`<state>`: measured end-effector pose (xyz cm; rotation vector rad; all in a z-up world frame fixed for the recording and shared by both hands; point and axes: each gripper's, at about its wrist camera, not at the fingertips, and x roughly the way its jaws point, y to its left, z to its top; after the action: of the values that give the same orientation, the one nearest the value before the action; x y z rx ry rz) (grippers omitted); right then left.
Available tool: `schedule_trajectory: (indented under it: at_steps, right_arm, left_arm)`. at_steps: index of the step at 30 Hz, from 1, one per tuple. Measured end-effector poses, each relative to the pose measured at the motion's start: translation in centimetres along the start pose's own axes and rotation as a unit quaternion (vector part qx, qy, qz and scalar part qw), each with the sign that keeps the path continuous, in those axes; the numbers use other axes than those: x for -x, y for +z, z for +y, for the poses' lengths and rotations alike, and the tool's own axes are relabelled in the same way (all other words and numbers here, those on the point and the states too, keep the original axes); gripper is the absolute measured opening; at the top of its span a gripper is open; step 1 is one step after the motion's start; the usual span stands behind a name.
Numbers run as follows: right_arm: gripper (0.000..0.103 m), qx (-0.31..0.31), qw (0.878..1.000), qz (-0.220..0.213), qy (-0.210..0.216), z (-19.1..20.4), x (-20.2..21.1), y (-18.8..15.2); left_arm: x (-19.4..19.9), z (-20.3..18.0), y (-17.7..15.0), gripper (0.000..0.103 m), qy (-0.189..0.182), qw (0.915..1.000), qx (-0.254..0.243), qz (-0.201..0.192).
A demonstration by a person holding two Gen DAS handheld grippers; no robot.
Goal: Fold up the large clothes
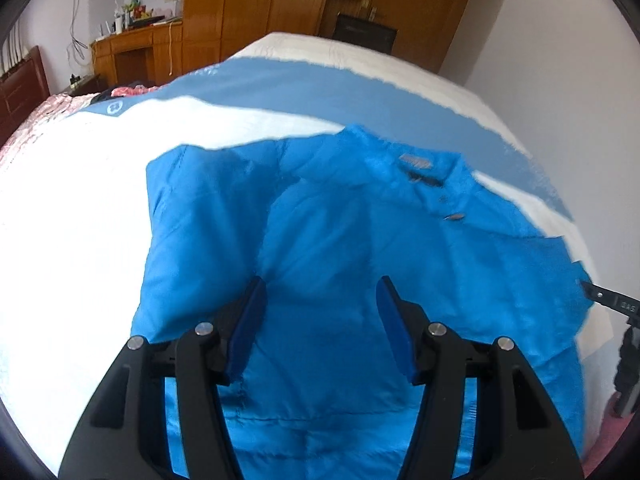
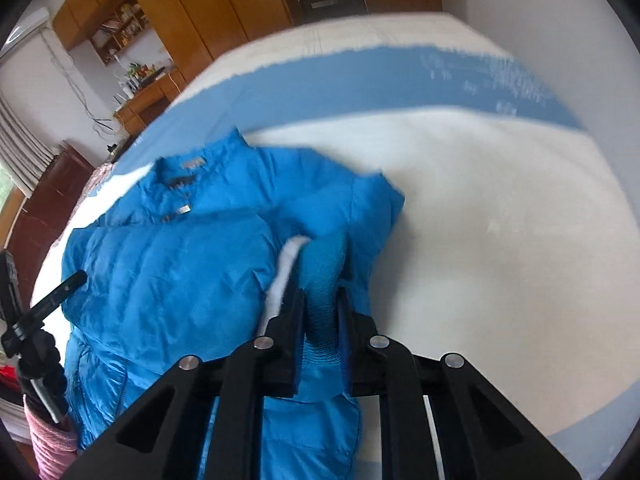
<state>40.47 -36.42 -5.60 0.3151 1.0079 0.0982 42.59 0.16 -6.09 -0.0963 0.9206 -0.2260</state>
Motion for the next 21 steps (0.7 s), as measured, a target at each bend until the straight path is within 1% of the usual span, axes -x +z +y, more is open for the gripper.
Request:
schedule_trajectory:
  at_steps: [1,5,7,9,10,12,13,14,16,19,21]
  right_arm:
    - [0.014,0.002,1.0,0.007,0.002,0.0,-0.7,-0.1]
    - [0.015,0.018,1.0,0.006,0.004,0.5,-1.7,-0.4]
    - [0.019,0.024,1.0,-0.001,0.005,0.6,-1.2,-0.6]
    - [0.023,0.015,1.0,-0.015,0.005,0.3,0.0,-0.6]
    - [0.023,0.014,0.999,-0.035,-0.006,0.6,1.0,-0.5]
    - [0.023,0.021,0.997,-0.071,-0.029,1.1,2.9,-0.4]
    - [0.023,0.028,0.995,-0.086,-0.029,1.8,3.7,-0.4]
    - [0.023,0.035,0.995,-0.09,-0.017,2.5,3.9,-0.4]
    - [0.023,0.056,0.995,-0.077,0.018,4.7,3.1,-0.6]
    - [0.023,0.066,0.995,-0.066,0.029,6.8,1.1,-0.9]
    - [0.023,0.075,0.995,-0.056,0.031,7.8,-0.4,-1.1]
  left_arm:
    - [-0.3,0.1,-0.1,0.057,0.002,1.0,0.0,0.003]
    - [-1.0,0.4,-0.4,0.056,0.022,0.9997,-0.012,0.006]
    - [-1.0,0.3,-0.5,0.056,0.031,0.9994,-0.017,0.006]
    - [-0.1,-0.1,-0.4,0.056,0.042,0.999,-0.016,0.004]
    - [0.8,-0.3,-0.4,0.056,0.039,0.9991,-0.015,-0.002]
    - [2.3,-0.8,-0.3,0.057,0.019,0.9997,-0.012,-0.014]
    - [2.8,-1.1,-0.2,0.057,0.012,0.9997,-0.01,-0.018]
    - [3.1,-1.7,0.0,0.057,0.003,0.9997,-0.012,-0.021]
    - [3.1,-3.0,0.3,0.057,-0.006,0.9996,-0.019,-0.021]
    - [1.4,-4.8,0.3,0.057,0.004,0.9993,-0.036,-0.008]
    - [0.0,-5.2,-0.1,0.057,0.008,0.9991,-0.042,0.006]
